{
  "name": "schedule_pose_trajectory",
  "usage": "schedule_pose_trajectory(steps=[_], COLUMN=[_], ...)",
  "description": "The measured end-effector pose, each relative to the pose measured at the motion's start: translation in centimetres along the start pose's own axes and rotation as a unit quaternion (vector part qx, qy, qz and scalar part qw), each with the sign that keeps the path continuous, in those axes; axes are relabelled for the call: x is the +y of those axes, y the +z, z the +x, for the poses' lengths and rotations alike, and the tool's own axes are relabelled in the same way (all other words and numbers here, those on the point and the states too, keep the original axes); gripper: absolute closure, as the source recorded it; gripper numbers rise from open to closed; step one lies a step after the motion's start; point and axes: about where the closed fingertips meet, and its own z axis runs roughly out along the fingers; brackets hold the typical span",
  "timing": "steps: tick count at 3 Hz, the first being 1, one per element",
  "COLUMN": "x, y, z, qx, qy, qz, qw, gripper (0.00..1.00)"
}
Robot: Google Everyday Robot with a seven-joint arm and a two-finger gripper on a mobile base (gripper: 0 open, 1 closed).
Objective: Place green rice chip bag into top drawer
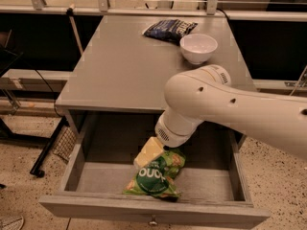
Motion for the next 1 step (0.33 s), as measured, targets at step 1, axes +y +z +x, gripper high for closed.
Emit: schedule_pose_trajectory(steps=[1], x=[0.00], y=[0.00], z=[0.00], qx=[0.000], qy=[0.000], qz=[0.000], qw=[1.0000], gripper=[0.00])
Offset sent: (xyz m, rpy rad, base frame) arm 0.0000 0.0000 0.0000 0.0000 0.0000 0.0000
